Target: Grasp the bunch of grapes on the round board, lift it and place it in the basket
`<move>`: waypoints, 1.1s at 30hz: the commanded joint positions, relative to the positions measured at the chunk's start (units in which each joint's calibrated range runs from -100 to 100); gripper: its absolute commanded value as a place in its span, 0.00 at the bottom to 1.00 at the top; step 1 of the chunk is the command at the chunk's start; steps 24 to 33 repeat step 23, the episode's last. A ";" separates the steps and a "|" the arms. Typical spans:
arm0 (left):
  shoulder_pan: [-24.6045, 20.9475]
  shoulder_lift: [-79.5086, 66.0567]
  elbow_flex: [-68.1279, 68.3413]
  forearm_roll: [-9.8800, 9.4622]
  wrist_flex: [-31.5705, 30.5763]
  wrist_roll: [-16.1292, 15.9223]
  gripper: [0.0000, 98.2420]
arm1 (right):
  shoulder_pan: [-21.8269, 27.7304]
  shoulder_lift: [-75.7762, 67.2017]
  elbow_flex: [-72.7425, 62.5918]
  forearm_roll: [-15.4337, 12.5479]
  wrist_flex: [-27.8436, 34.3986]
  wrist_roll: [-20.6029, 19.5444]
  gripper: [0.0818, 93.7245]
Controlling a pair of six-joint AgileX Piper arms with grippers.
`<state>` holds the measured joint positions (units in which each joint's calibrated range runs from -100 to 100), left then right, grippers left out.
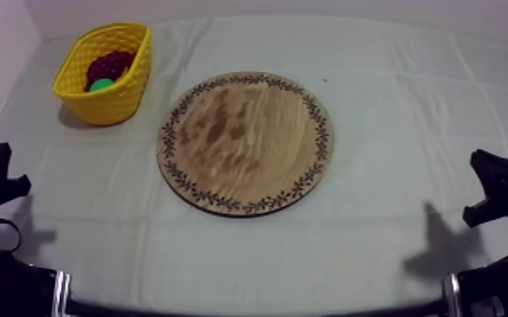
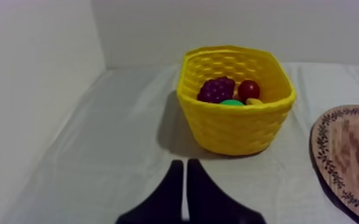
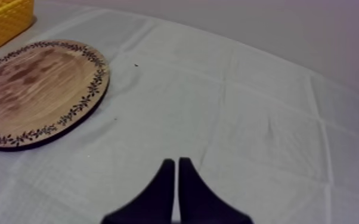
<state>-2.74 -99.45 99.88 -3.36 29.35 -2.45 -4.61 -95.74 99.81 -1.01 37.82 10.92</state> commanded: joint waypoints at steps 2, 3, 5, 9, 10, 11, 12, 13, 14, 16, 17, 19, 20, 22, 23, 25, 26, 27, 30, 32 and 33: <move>-0.29 -0.16 0.00 0.09 -0.02 0.39 0.00 | 0.02 -0.01 -0.03 0.01 0.00 0.00 0.00; -0.35 -0.20 0.04 0.03 -0.14 0.55 0.00 | 0.02 -0.01 -0.03 0.01 0.00 0.00 0.00; -0.42 -0.25 0.08 0.04 -0.36 0.80 0.00 | 0.02 -0.01 -0.03 0.01 0.00 0.00 0.00; -0.47 -0.28 0.11 0.22 -0.34 1.20 0.00 | 0.02 -0.01 -0.03 0.01 0.00 0.00 0.00; -0.47 -0.28 0.11 0.32 -0.26 1.25 0.00 | 0.02 -0.01 -0.03 0.01 0.00 0.00 0.00; -0.48 -0.28 0.12 0.46 -0.14 1.22 0.00 | 0.02 -0.01 -0.03 0.01 0.00 0.00 0.00; -0.48 -0.28 0.12 0.61 0.05 1.16 0.00 | 0.02 -0.01 -0.03 0.01 0.00 0.00 0.00; -0.48 -0.29 0.12 0.71 0.18 1.13 0.00 | 0.02 -0.01 -0.03 0.01 0.00 0.00 0.00; -0.48 -0.29 0.12 0.78 0.27 1.11 0.00 | 0.02 -0.01 -0.03 0.01 0.00 0.00 0.00; -0.48 -0.29 0.12 0.86 0.38 1.06 0.00 | 0.02 -0.01 -0.03 0.01 0.00 0.00 0.00; -0.48 -0.29 0.12 0.88 0.41 0.98 0.00 | 0.02 -0.01 -0.03 0.01 0.00 0.00 0.00; -0.51 -0.29 0.12 0.91 0.44 0.77 0.00 | 0.02 -0.01 -0.03 0.01 0.00 0.00 0.00; -0.57 -0.29 0.12 0.88 0.46 0.67 0.00 | 0.02 -0.01 -0.03 0.01 0.00 0.00 0.00; -0.81 -0.29 0.12 0.80 0.47 0.49 0.00 | 0.02 -0.01 -0.03 0.01 0.00 0.00 0.00; -0.97 -0.29 0.12 0.80 0.47 0.37 0.00 | 0.02 -0.01 -0.03 0.01 0.00 0.00 0.00; -0.97 -0.29 0.12 0.80 0.47 0.37 0.00 | 0.02 -0.01 -0.03 0.01 0.00 0.00 0.00; -0.97 -0.29 0.12 0.80 0.47 0.37 0.00 | 0.02 -0.01 -0.03 0.01 0.00 0.00 0.00; -0.97 -0.29 0.12 0.80 0.47 0.37 0.00 | 0.02 -0.01 -0.03 0.01 0.00 0.00 0.00; -0.97 -0.29 0.12 0.80 0.47 0.37 0.00 | 0.02 -0.01 -0.03 0.01 0.00 0.00 0.00; -0.97 -0.29 0.12 0.80 0.47 0.37 0.00 | 0.02 -0.01 -0.03 0.01 0.00 0.00 0.00; -0.97 -0.29 0.12 0.80 0.47 0.37 0.00 | 0.02 -0.01 -0.03 0.01 0.00 0.00 0.00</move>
